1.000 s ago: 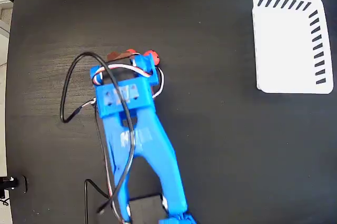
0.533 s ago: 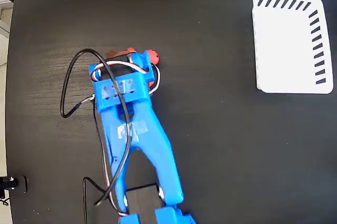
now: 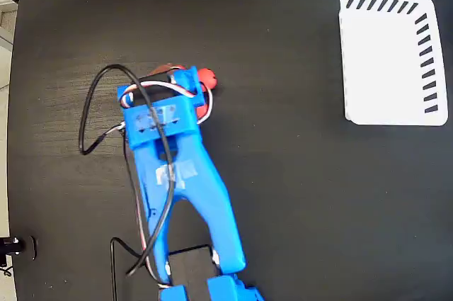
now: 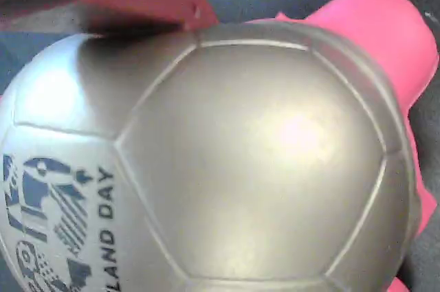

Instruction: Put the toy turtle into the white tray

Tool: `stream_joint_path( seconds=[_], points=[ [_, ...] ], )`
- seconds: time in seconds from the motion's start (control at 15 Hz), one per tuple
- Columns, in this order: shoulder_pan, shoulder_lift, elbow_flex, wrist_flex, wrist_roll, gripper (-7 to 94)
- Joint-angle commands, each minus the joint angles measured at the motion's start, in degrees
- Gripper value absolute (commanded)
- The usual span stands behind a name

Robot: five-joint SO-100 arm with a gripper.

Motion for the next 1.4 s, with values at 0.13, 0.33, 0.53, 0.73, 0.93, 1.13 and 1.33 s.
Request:
stream_joint_path(
  seconds=[0.13, 0.33, 0.53, 0.73, 0.93, 1.13, 1.33],
  points=[
    [0.6, 11.5, -5.7, 5.2, 0.0, 0],
    [1.8, 19.6, -12.7, 15.5, 0.8, 0],
    [4.1, 25.3, -20.6, 23.2, -0.3, 0],
    [11.8, 31.3, -23.2, 25.7, -2.6, 0],
    [24.2, 31.3, -27.6, 25.7, -6.7, 0],
    [36.9, 18.2, -41.7, 25.4, -4.0, 0],
    [44.6, 2.1, -58.5, 25.4, 4.8, 0]
  ],
)
